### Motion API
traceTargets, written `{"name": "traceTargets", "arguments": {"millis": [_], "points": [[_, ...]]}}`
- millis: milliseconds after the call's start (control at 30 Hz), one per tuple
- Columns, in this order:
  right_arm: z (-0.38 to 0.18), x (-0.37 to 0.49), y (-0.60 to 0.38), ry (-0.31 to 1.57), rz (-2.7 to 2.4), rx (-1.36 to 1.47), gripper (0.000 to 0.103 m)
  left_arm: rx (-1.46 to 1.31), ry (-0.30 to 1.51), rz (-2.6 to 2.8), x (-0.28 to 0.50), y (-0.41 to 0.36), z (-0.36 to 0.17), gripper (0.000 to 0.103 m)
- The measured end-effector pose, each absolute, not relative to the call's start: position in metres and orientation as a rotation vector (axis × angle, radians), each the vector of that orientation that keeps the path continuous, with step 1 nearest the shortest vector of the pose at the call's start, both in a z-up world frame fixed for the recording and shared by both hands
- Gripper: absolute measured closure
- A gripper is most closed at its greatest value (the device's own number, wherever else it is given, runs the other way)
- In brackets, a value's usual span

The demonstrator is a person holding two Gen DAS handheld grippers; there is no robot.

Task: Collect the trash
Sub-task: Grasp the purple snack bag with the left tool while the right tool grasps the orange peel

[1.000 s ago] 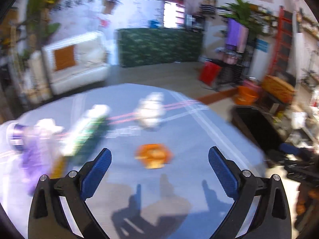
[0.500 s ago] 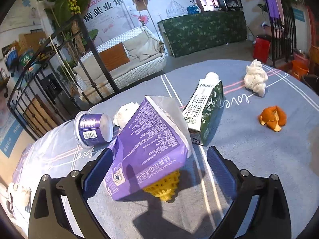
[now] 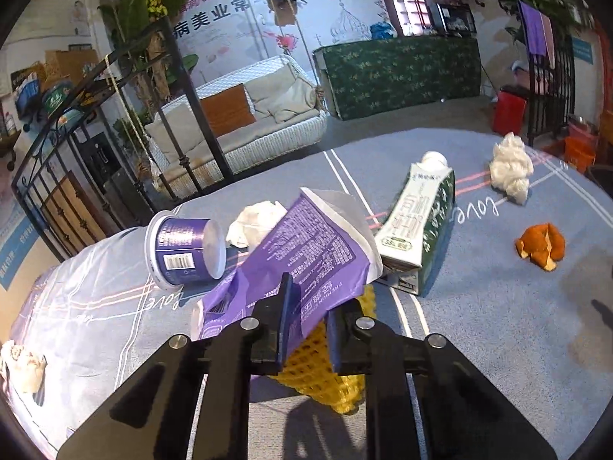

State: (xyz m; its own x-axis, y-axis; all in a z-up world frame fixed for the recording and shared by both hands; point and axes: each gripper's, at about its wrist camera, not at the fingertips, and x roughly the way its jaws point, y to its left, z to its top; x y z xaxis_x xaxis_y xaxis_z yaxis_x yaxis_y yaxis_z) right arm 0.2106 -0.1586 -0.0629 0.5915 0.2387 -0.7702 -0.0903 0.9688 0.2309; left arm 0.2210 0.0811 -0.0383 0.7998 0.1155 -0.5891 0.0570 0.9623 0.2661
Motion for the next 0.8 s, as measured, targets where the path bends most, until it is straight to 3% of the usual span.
{"name": "traceTargets", "arguments": {"millis": [267, 400, 600, 800], "points": [[-0.075, 0.254, -0.134, 0.999, 0.238, 0.120, 0.024, 0.153, 0.581, 0.074, 0.206, 0.116, -0.011, 0.097], [-0.085, 0.273, -0.124, 1.041, 0.217, 0.072, 0.038, 0.083, 0.546, 0.086, 0.191, 0.130, 0.002, 0.099], [-0.092, 0.288, -0.113, 1.054, 0.195, 0.024, 0.051, -0.059, 0.514, 0.050, 0.174, 0.148, 0.020, 0.099], [-0.095, 0.286, -0.107, 1.039, 0.183, -0.023, 0.058, -0.092, 0.484, 0.017, 0.161, 0.142, 0.030, 0.099]]}}
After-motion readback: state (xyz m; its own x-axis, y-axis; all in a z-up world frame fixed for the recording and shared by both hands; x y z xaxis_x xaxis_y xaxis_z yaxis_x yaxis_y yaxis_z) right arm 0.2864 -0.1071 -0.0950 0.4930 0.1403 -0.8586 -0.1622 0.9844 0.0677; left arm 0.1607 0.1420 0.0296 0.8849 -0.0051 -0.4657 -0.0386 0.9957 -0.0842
